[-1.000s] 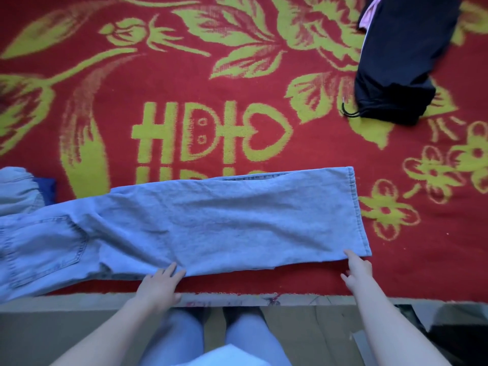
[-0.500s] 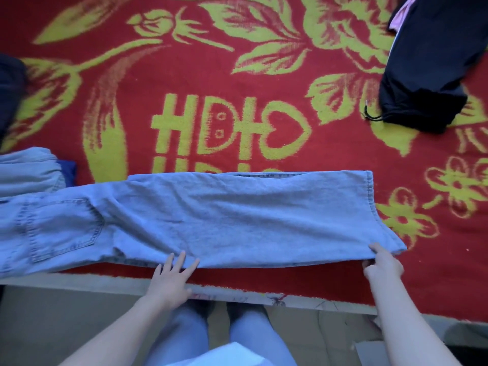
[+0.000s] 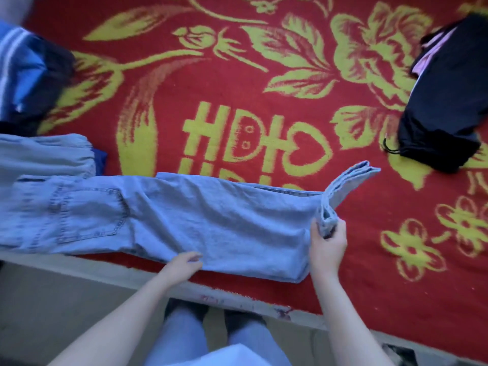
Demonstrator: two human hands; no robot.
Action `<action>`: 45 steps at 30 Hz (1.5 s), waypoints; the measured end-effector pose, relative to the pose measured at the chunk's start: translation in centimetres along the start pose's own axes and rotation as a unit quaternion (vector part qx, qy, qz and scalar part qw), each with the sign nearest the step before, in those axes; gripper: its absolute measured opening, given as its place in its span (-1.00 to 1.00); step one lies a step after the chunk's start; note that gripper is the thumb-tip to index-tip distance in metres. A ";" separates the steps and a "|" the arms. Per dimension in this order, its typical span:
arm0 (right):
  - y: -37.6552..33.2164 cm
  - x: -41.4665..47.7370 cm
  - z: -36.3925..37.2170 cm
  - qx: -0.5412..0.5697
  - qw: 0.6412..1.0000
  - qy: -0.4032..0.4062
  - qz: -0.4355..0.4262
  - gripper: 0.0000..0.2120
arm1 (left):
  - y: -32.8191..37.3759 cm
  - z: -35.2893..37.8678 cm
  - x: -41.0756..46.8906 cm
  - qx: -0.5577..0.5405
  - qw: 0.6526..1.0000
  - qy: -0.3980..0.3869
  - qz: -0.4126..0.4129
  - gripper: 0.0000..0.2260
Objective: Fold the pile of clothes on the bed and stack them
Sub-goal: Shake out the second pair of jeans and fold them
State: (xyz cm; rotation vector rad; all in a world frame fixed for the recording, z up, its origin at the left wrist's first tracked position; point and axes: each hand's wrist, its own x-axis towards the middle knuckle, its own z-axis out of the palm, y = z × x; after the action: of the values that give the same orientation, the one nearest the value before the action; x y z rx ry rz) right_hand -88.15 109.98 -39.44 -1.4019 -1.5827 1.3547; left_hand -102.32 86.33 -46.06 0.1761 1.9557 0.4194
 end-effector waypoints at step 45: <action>4.2 -10.4 18.2 -0.227 0.876 -0.164 0.393 -0.83 | -16.9 -23.1 -2.3 0.356 0.920 0.157 -0.051 -0.47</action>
State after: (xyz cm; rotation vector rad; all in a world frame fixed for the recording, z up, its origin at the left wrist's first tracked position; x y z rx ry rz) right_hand -100.96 94.43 -46.73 -2.3884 -1.6810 1.8179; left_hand -121.22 65.13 -41.94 0.4930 2.3503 -0.3796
